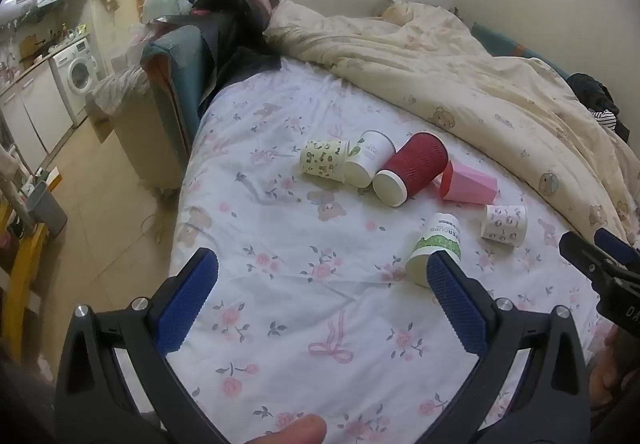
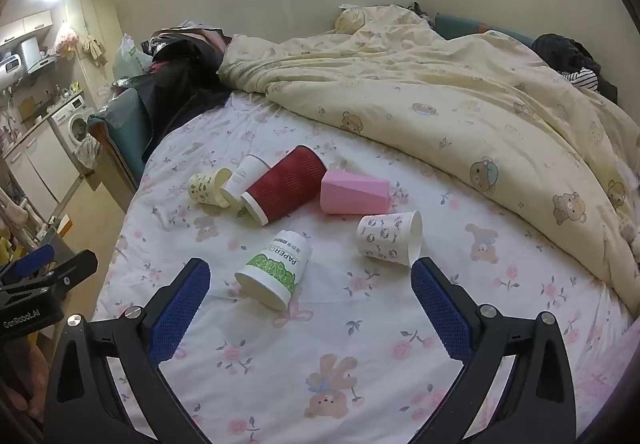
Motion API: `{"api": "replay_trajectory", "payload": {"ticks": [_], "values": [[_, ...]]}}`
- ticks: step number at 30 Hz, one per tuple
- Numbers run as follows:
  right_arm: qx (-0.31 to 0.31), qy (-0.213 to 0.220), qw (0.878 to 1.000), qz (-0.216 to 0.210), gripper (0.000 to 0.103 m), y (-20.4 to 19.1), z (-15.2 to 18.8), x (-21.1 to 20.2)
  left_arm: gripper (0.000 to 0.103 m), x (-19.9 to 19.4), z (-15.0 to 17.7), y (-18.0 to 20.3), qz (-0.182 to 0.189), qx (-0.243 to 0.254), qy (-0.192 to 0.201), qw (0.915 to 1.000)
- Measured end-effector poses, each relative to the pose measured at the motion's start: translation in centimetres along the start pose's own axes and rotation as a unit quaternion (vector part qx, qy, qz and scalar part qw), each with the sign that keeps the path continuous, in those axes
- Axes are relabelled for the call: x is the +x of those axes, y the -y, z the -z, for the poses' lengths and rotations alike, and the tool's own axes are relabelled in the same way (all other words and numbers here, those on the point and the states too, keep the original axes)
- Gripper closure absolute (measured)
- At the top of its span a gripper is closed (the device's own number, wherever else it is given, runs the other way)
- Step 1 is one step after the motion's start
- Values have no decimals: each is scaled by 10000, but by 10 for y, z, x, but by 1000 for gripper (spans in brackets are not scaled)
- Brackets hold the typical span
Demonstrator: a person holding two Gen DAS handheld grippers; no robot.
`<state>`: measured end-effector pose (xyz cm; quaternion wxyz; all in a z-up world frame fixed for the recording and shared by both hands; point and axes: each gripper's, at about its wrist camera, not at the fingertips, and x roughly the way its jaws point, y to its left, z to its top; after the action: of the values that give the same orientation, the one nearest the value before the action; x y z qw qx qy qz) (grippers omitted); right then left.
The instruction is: Flip cup upside down
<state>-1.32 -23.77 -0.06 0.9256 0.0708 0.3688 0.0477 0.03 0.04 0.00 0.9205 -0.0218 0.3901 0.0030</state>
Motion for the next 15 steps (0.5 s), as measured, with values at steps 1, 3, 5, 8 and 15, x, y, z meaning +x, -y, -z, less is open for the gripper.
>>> {"api": "replay_trajectory", "payload": {"ticks": [1,3,5,8,15], "values": [[-3,-16,10000,9,0,0,0,0,0,0,0,0,-1,9,14,10000],[-7,-14,10000,21,0,0,0,0,0,0,0,0,-2,32,40,10000],[-9,-8,10000,20,0,0,0,0,0,0,0,0,-22,20,20,10000],[-9,-20,10000,10,0,0,0,1,0,0,0,1,-46,41,43,10000],[-2,-37,10000,12,0,1,1,3,0,0,0,1,-41,45,40,10000]]}}
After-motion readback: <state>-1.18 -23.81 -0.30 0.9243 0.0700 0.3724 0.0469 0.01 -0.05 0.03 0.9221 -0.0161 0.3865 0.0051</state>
